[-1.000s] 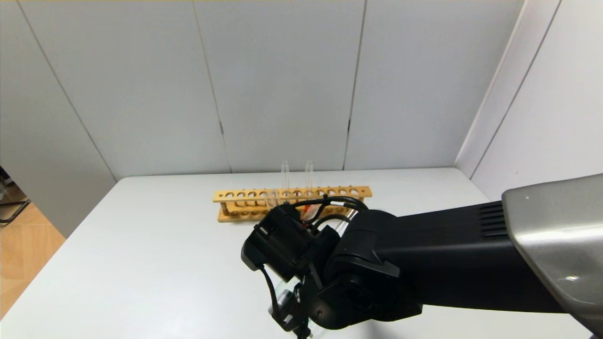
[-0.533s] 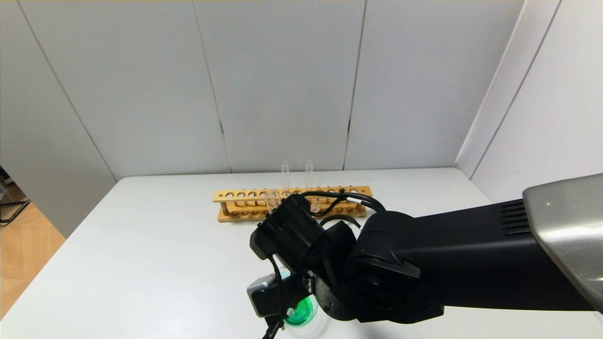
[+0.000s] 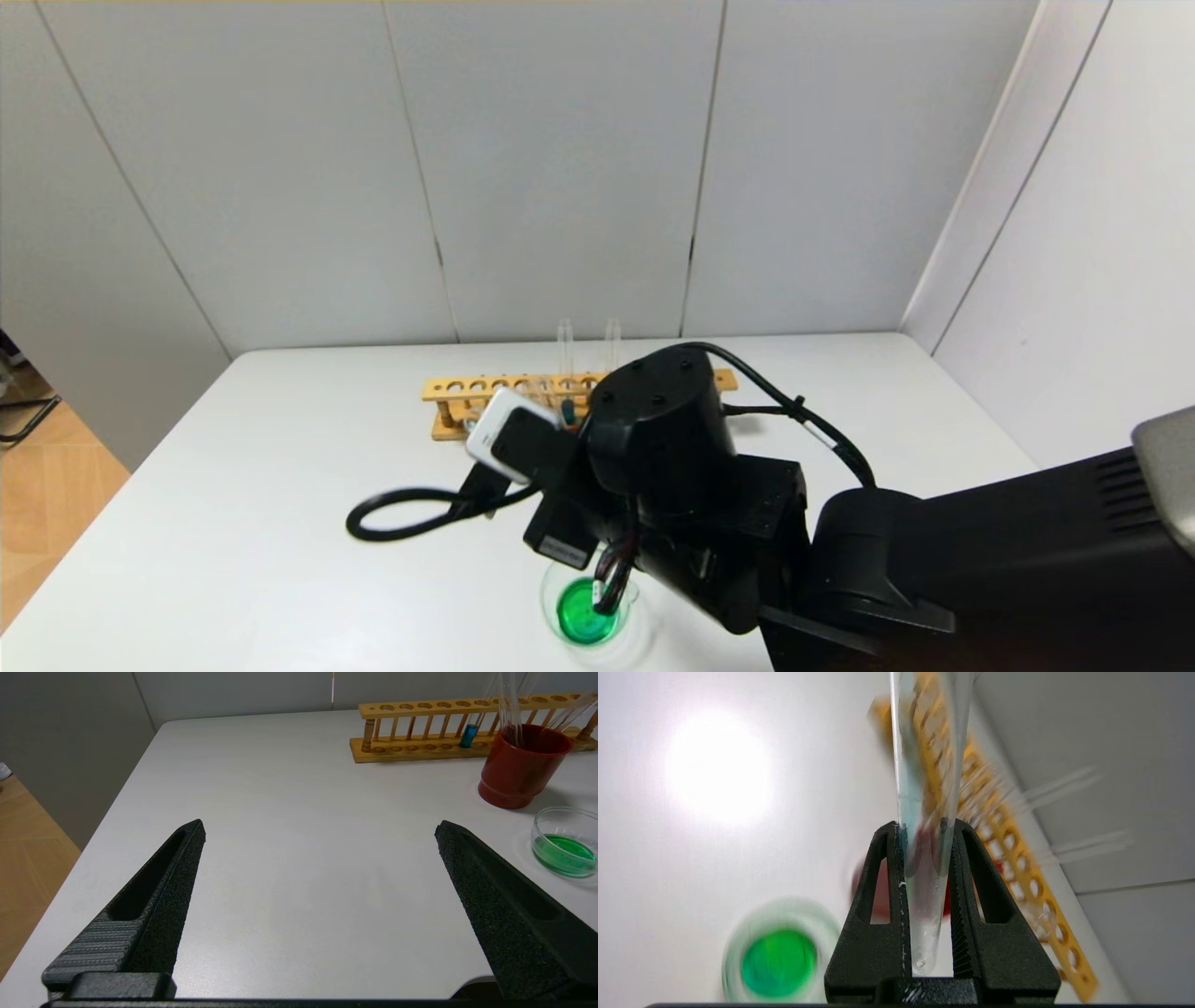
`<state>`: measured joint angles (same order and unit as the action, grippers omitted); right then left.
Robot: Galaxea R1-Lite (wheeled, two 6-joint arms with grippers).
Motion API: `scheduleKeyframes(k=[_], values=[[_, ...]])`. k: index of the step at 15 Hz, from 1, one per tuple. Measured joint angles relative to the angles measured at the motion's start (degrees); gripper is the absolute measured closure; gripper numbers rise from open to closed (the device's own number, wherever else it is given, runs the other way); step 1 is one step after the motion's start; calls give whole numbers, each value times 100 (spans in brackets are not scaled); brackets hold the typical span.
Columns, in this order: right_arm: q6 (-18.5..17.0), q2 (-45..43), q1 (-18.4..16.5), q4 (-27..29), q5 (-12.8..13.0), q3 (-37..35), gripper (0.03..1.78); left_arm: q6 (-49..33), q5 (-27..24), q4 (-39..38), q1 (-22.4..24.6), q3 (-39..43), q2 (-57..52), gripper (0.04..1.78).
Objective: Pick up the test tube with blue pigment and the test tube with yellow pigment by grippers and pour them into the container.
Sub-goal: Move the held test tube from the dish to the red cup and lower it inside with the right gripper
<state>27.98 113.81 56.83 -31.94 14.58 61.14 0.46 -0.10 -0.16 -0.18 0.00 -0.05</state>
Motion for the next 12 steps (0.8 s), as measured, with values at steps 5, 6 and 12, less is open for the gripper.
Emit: scheduleKeyframes(k=[5,6,12], values=[[-1742,-33,-691,-2765,18,-879,148,-2,0,0,0,0,0,8],[-2091,-50,-808,-2968,83,-885,148,-2,0,0,0,0,0,8],[-3756,143,-786,-3071,394,-844,148,2,0,0,0,0,0,8]])
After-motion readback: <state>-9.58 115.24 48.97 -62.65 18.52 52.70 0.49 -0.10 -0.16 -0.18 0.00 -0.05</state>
